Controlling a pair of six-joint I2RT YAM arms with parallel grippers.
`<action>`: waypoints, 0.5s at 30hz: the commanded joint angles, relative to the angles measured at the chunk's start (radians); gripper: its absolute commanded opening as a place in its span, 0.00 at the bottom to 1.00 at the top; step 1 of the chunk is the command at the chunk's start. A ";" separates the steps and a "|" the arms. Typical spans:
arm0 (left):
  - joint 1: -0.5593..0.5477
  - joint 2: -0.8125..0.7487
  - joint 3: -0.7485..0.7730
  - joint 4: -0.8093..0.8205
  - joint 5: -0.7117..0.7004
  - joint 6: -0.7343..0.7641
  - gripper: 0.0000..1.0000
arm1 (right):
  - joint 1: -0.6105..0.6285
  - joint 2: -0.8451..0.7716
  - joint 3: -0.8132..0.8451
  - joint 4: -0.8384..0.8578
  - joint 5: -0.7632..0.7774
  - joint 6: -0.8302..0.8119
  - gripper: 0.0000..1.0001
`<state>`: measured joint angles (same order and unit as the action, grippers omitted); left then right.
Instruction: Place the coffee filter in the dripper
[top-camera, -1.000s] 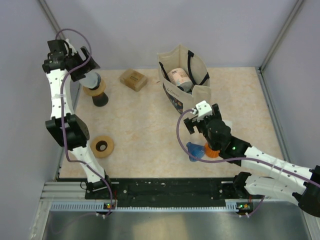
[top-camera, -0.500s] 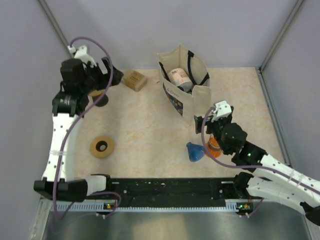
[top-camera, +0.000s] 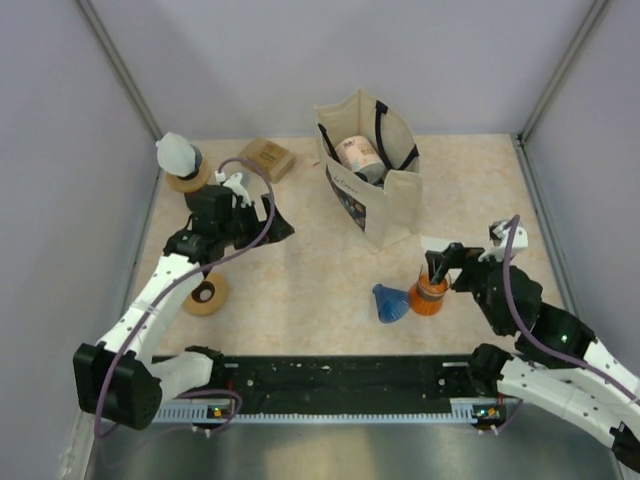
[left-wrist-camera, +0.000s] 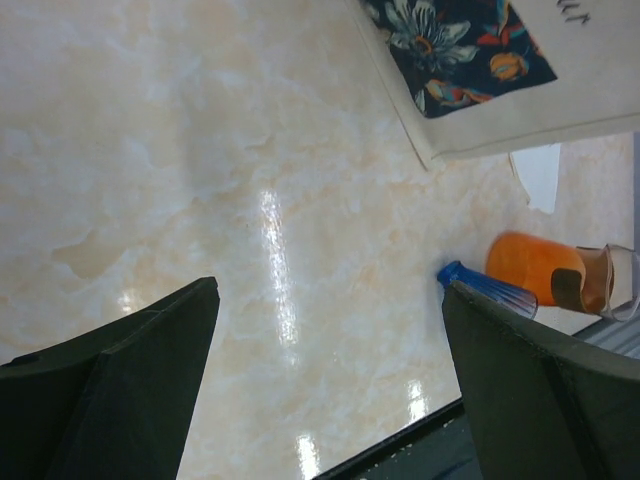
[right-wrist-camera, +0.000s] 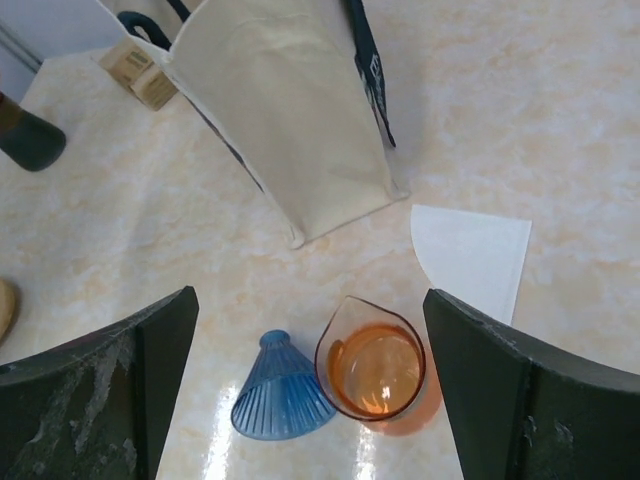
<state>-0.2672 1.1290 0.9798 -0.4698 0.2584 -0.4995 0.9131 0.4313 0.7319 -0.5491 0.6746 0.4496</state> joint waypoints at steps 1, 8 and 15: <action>-0.035 0.026 -0.087 0.137 0.093 -0.033 0.99 | -0.005 0.050 0.058 -0.206 -0.037 0.103 0.95; -0.263 0.090 -0.105 0.195 0.072 -0.005 0.99 | -0.005 0.107 0.066 -0.121 -0.170 -0.020 0.95; -0.523 0.254 -0.018 0.131 -0.039 0.018 0.99 | -0.003 0.055 0.026 -0.057 -0.076 0.017 0.95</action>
<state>-0.7277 1.3079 0.8783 -0.3077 0.2852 -0.5034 0.9131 0.5217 0.7544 -0.6731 0.5411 0.4500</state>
